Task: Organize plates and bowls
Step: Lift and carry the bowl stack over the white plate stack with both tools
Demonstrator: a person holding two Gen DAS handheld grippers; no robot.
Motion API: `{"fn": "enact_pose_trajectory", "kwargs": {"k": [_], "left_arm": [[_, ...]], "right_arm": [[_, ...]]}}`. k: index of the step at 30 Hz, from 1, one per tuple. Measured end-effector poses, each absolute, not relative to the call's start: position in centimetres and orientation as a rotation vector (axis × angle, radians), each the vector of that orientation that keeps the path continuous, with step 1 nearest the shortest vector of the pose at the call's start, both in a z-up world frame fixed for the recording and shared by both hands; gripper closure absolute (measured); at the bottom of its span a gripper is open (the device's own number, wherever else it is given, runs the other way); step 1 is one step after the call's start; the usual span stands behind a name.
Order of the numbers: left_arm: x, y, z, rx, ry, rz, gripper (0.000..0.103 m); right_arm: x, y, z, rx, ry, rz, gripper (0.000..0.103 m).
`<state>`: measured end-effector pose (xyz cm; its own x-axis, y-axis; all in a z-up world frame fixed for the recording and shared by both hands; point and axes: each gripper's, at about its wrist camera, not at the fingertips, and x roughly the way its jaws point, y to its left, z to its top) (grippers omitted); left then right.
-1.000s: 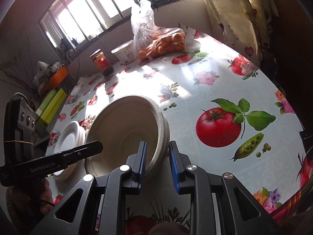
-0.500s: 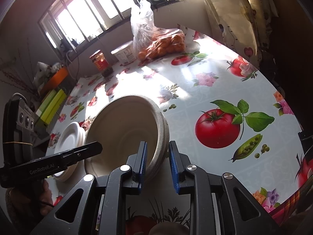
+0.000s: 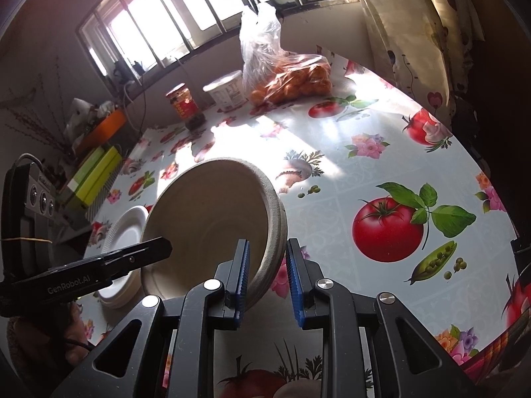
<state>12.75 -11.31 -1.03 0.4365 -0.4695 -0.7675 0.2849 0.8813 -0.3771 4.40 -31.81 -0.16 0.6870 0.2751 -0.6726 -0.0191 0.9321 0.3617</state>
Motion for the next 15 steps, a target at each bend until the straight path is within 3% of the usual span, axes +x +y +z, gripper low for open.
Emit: {"fn": "enact_pose_trajectory", "kwargs": {"k": [15], "left_arm": [[12.3,-7.6,0.5,-0.234,0.972,-0.404,0.079]], "right_arm": [[5.5,-28.0,0.9,0.287,0.801,0.241,0.081]]}}
